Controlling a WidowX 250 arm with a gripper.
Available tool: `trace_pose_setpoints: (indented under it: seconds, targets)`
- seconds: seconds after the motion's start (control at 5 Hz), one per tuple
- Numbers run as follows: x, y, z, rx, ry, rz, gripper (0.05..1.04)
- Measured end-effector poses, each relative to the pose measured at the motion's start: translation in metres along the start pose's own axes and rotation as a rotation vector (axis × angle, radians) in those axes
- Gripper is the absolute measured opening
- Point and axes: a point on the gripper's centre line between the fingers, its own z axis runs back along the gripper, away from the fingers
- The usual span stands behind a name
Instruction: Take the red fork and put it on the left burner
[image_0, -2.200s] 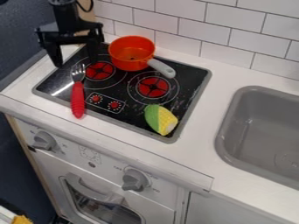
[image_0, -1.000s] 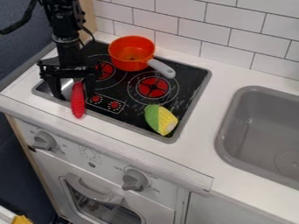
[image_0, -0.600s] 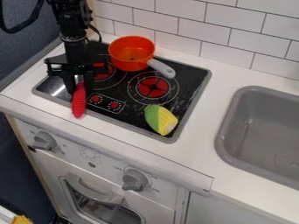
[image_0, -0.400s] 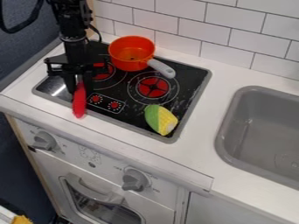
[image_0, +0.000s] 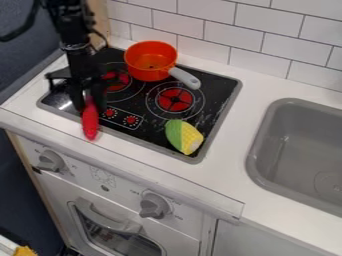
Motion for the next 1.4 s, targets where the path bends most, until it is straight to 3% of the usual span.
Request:
trace_pose_setpoints:
  seconds: [0.2, 0.6, 1.0, 1.4]
  targets:
    - [-0.012, 0.0, 0.019, -0.09, 0.031, 0.071, 0.327]
    - [-0.056, -0.017, 0.047, -0.106, 0.026, 0.161, 0.327]
    - [-0.123, -0.062, 0.052, -0.115, 0.006, 0.077, 0.327]
    - [-0.192, -0.088, 0.05, -0.131, -0.015, -0.113, 0.327]
